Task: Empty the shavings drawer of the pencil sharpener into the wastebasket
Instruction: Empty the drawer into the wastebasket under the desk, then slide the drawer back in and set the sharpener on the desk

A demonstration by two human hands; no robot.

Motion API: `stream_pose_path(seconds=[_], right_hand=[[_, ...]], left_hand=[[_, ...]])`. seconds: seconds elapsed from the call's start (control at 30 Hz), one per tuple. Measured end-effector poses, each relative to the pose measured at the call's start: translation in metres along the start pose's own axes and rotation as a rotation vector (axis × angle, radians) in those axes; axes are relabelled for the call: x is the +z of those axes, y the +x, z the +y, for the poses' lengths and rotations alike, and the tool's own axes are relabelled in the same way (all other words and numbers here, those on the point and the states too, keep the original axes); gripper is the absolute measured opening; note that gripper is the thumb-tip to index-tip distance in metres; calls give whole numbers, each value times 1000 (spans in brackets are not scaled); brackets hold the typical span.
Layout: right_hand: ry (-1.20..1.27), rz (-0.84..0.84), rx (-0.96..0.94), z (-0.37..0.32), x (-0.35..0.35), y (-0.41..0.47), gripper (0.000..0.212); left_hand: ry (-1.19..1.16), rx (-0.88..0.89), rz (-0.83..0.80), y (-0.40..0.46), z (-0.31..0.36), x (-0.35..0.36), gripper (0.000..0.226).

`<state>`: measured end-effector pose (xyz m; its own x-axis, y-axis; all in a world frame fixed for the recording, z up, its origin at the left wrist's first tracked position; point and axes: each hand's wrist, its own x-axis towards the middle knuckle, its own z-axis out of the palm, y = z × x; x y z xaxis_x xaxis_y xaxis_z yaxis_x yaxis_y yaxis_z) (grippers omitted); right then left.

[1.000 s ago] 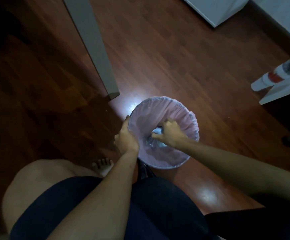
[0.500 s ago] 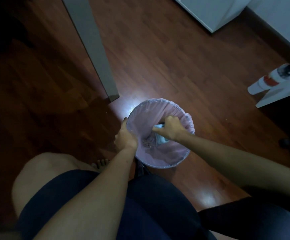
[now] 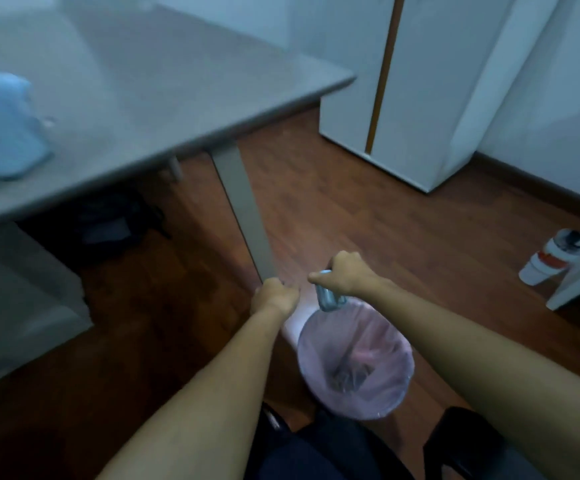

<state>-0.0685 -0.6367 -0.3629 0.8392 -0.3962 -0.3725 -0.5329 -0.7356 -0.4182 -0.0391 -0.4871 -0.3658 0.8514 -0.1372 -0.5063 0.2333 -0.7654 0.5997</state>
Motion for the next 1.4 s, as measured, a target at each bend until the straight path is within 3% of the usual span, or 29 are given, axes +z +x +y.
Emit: stream_pose_path(seconds=[0.3, 0.47, 0.9, 1.17, 1.4], right_hand=[[100, 271, -200, -112, -138, -79, 62], [162, 357, -330, -179, -183, -122, 53], [474, 340, -548, -311, -180, -141, 47], [609, 353, -597, -341, -169, -113, 60], [755, 255, -496, -338, -152, -77, 58]], left_hand=[[25, 280, 215, -81, 76, -142, 45], [41, 411, 352, -136, 92, -222, 43], [-17, 335, 826, -169, 44, -366, 64], [-106, 272, 791, -132, 25, -380, 79], [-99, 271, 736, -94, 22, -369, 70]])
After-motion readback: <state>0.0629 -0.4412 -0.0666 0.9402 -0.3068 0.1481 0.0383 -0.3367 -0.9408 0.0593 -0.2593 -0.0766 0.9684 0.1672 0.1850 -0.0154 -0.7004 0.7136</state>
